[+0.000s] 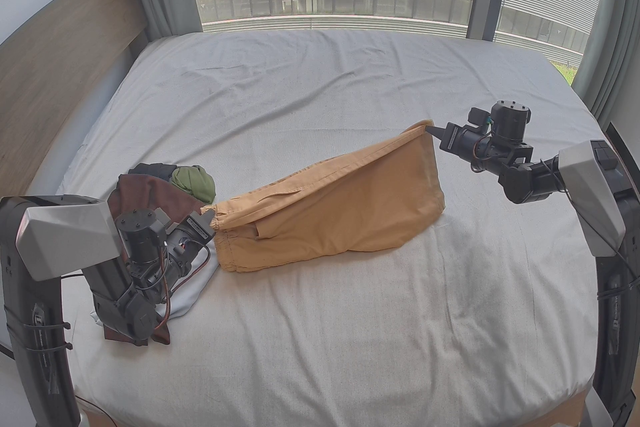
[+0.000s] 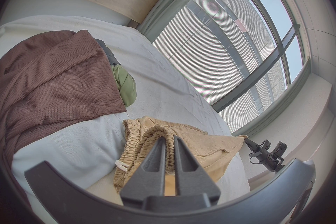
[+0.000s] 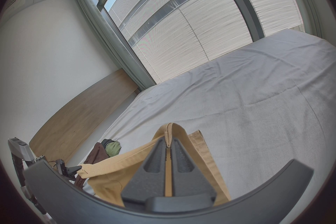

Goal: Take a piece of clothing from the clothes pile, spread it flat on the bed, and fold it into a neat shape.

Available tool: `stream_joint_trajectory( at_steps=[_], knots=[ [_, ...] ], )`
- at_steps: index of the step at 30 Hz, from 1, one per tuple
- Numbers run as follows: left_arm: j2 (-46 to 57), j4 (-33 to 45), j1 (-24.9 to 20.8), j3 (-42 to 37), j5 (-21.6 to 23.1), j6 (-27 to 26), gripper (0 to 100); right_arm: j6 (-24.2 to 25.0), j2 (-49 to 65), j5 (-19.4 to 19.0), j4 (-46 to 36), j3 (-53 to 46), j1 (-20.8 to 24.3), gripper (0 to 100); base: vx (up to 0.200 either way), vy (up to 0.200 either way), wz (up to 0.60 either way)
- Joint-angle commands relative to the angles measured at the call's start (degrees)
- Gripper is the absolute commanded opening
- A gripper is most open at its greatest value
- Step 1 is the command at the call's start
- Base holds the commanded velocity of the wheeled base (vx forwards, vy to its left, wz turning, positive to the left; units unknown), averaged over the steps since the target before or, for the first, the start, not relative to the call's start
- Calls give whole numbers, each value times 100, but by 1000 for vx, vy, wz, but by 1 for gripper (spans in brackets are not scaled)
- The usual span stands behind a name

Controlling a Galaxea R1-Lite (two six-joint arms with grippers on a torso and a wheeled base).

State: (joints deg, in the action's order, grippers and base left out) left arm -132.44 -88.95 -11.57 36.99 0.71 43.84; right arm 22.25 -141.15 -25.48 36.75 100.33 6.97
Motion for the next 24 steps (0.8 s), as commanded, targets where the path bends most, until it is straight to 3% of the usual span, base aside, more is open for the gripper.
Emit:
stream_joint_trajectory(
  at_steps=[1, 3, 4, 5, 6, 13, 17, 24],
  knots=[
    [-159, 1, 6, 54, -18, 2, 0, 8, -466, 61, -46, 470, 23, 0, 0, 0, 0],
    [-230, 1, 6, 63, -27, -7, 0, -1, -492, 61, -46, 540, 50, 0, 0, 0, 0],
    [-256, -8, 14, 107, -27, -7, 100, -1, -510, 61, -46, 611, 67, 0, 0, 0, 0],
    [-256, 1, 32, 133, -27, -7, 100, -1, -518, 61, -46, 637, 67, 0, 0, 0, 0],
    [-247, 1, 58, 160, -27, 2, 100, 8, -545, 61, -46, 699, 67, 100, 0, 0, 0],
    [-256, 1, 304, 388, -150, -16, 100, 16, -931, 324, 7, 1323, 94, 100, 0, 0, 0],
    [-239, 1, 322, 397, -194, -24, 100, 16, -720, 333, 16, 1120, 85, 100, 0, 0, 0],
    [78, -8, 243, 177, -106, 11, 100, 69, 431, 280, 359, -954, 129, 100, 0, 0, 0]
  ],
)
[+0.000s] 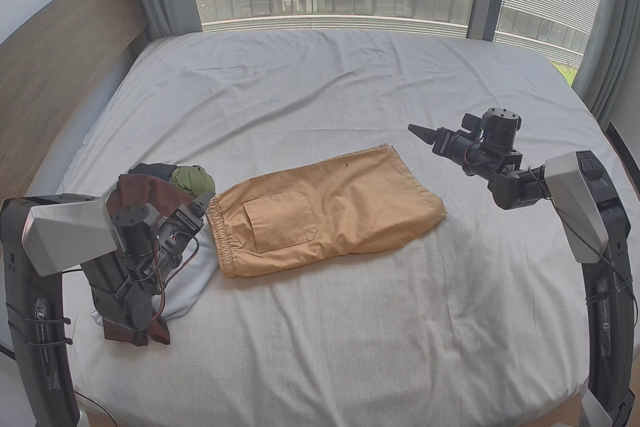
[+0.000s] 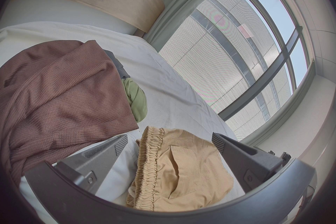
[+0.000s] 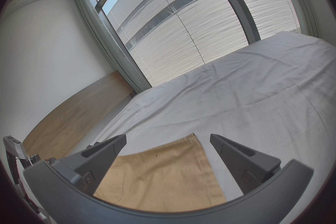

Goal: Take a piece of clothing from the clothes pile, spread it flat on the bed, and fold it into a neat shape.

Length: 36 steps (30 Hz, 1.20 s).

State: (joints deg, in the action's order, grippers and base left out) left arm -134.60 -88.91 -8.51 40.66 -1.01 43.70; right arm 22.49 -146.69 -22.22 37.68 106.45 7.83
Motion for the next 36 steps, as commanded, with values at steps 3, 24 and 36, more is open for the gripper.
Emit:
stream_joint_trajectory(
  at_steps=[3, 24, 36],
  knots=[
    [505, -4, -248, -462, 242, 15, 100, 168, 1336, -54, 591, -2453, 114, 100, 0, 0, 0],
    [988, -4, -503, -1578, 919, -1066, 100, 203, 1485, 192, 1154, -4651, 281, 100, 0, 0, 0],
    [874, -4, -485, -1578, 910, -1347, 100, 203, 1063, 341, 1154, -4712, 474, 100, 0, 0, 0]
  ],
)
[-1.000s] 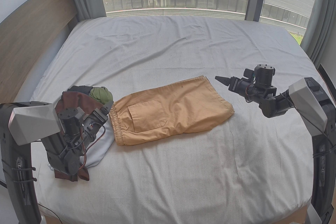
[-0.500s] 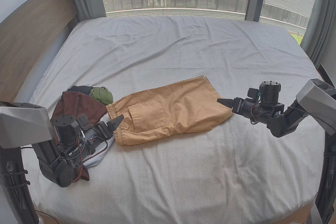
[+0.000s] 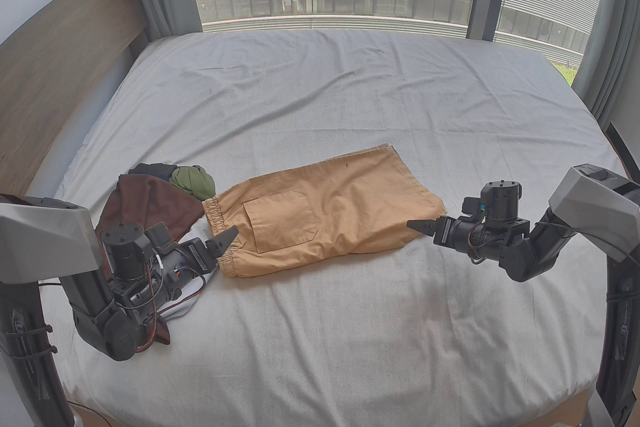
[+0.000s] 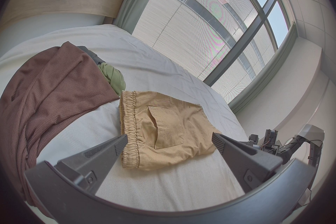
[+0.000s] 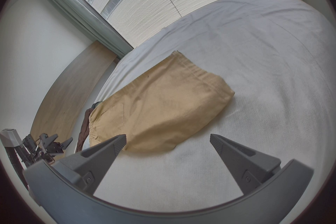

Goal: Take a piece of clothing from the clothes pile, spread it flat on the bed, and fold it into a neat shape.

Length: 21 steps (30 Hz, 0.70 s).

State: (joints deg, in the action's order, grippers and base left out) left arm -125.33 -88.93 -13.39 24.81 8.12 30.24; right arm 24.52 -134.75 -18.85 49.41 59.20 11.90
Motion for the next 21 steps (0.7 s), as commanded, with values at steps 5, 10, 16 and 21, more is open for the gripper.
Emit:
stream_joint_trajectory(
  at_steps=[5, 10, 16, 21],
  knots=[
    [-62, -10, 20, 7, -3, -36, 100, 141, -402, 13, -19, 171, 93, 100, 0, 0, 0],
    [-70, -10, 11, 7, -12, -45, 100, 484, -745, 232, -28, 611, 137, 100, 0, 0, 0],
    [-70, -10, 20, 7, -3, -45, 100, 502, -1088, 276, -142, 1050, 190, 100, 0, 0, 0],
    [-70, -10, 20, 7, -3, -45, 100, 502, -1343, 338, -318, 1525, 278, 100, 0, 0, 0]
  ],
)
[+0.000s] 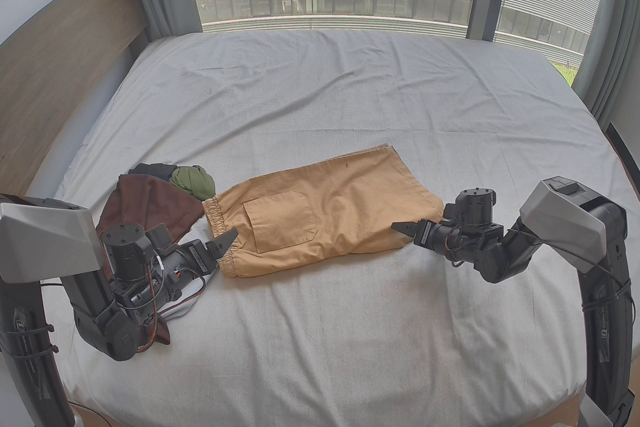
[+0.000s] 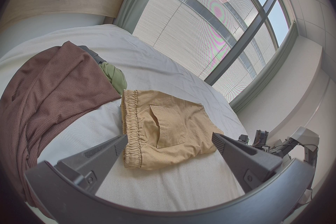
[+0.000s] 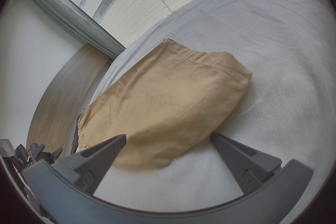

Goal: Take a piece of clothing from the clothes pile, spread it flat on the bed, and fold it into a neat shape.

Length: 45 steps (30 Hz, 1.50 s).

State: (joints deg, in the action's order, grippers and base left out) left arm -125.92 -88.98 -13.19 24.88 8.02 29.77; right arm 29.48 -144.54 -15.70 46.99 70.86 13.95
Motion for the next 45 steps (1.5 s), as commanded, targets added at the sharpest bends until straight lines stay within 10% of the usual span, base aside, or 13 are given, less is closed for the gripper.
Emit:
stream_joint_trajectory(
  at_steps=[1, 26, 27, 45],
  knots=[
    [-12, -5, 1, -1, 6, 3, 100, 5, -364, 23, -76, 358, 73, 100, 0, 0, 0],
    [-47, -5, 27, 8, 6, 11, 100, 506, -1120, 392, 284, 1492, 548, 100, 0, 0, 0],
    [-47, -5, 27, 8, 6, 11, 100, 506, -1111, 392, 284, 1492, 548, 0, 0, 0, 0],
    [-56, -5, 53, 17, 6, 11, 100, 208, 181, 454, 715, -363, 557, 0, 0, 0, 0]
  ],
)
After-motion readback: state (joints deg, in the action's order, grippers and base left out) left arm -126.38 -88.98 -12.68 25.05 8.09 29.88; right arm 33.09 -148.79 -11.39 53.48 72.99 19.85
